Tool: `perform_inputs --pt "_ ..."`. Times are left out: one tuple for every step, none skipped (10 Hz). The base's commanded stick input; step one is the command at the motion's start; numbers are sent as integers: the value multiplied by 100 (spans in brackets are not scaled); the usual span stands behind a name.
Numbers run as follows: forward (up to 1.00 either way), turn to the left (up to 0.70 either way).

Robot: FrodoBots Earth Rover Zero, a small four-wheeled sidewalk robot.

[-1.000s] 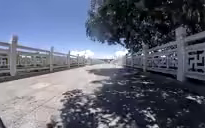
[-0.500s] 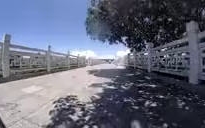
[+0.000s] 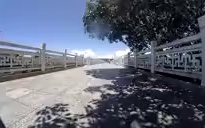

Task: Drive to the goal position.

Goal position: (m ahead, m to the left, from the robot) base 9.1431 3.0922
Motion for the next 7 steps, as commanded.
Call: perform_inputs --pt "70 0" --pt "70 0" --pt "70 0" --pt "70 0" --pt "70 0" --pt "70 0" --pt "70 0"
